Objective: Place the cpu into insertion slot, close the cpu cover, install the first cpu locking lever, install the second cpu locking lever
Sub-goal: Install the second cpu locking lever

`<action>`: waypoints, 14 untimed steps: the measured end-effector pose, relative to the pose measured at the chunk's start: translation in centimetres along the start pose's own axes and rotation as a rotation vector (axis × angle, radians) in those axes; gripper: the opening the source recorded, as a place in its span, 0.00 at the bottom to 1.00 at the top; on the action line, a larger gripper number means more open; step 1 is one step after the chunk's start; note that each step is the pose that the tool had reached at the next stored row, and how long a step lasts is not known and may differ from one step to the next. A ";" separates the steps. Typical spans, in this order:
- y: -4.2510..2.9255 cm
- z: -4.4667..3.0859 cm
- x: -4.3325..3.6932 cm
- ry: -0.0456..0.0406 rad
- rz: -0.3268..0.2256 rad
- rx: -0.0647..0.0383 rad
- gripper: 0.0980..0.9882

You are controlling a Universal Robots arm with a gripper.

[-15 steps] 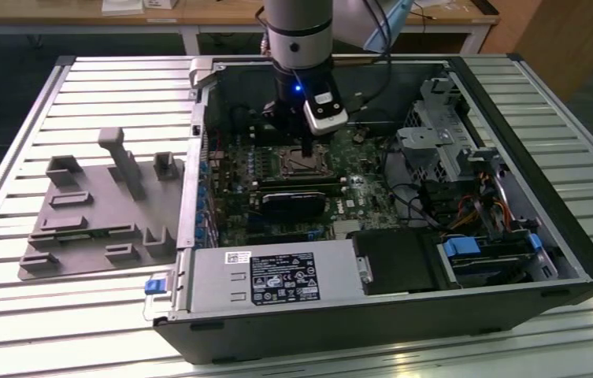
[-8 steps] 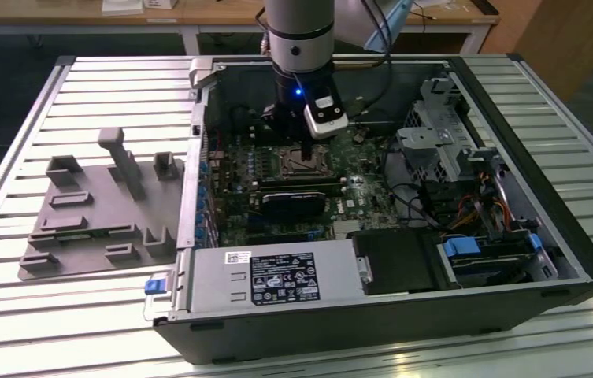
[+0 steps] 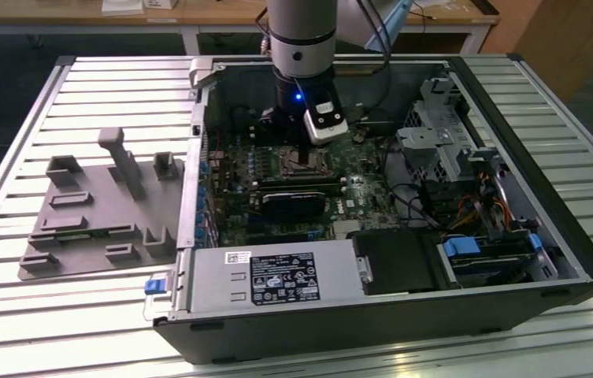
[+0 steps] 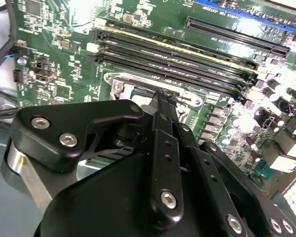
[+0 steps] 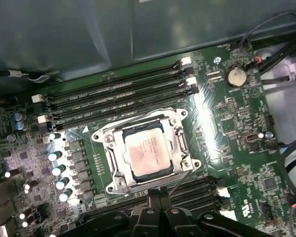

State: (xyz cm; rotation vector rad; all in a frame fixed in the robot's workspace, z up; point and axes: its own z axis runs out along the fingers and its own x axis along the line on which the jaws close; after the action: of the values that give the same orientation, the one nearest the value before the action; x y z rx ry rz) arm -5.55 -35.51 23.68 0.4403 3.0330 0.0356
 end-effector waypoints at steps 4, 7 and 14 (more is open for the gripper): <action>-0.09 0.38 0.01 0.0149 -0.013 0.006 0.00; -0.26 0.49 -0.04 0.0170 -0.022 0.006 0.00; -0.74 0.72 -0.15 0.0169 -0.042 0.004 0.00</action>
State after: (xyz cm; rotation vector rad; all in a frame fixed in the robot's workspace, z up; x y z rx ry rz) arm -5.56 -36.25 22.95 0.3791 3.0583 0.0304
